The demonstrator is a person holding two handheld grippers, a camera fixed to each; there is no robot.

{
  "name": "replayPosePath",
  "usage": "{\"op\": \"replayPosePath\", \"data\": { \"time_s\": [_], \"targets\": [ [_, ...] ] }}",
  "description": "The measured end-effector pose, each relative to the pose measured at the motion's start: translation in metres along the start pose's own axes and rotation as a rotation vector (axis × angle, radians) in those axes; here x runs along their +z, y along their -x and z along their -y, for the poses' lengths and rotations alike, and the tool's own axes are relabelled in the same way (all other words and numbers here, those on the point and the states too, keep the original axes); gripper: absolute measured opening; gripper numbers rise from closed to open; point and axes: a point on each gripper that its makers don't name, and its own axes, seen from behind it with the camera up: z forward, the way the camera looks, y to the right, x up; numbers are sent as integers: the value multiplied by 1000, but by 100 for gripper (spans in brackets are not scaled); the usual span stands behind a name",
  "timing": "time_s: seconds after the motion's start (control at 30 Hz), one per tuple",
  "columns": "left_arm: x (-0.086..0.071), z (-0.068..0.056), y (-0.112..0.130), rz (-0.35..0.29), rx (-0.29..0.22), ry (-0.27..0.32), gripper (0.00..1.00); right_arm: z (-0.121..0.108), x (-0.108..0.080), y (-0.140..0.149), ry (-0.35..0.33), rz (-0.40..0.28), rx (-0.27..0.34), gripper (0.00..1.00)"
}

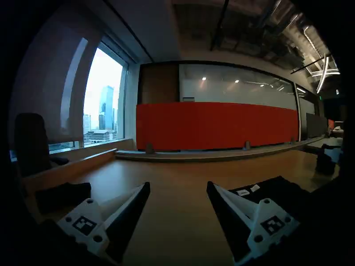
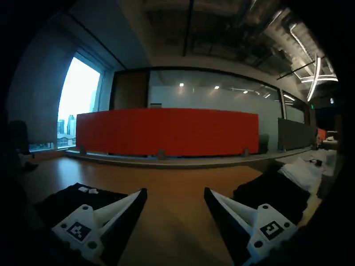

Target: Fold towel

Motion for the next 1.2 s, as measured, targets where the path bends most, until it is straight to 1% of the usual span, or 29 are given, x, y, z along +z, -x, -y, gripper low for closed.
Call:
{"op": "replayPosePath", "data": {
  "time_s": [0.1,0.2,0.3,0.5,0.67,0.8,0.9,1.0,1.2],
  "targets": [
    [-1,2,-11,-3,-3,-2,94,6,-2,-10,-13,-2,-20,99],
    [-2,4,-26,-8,-16,-1,94,9,-4,-29,-14,-9,-22,100],
    [-2,5,-46,-9,-19,0,94,9,-4,-51,-7,-12,-19,100],
    [-1,1,-98,-8,-6,20,94,13,-4,-105,-1,-9,-29,100],
    [2,1,-147,-12,-3,29,94,15,-2,-154,5,-14,-39,99],
    [4,1,-177,-6,-5,34,94,16,-1,-189,10,-19,-42,99],
    [5,1,-194,0,-3,36,94,17,0,-208,9,-20,-41,99],
    [6,0,-207,6,-1,38,94,16,2,-220,15,-21,-41,99],
    [9,-1,-217,33,1,48,94,19,5,-231,1,-3,-42,99]
  ]
}}
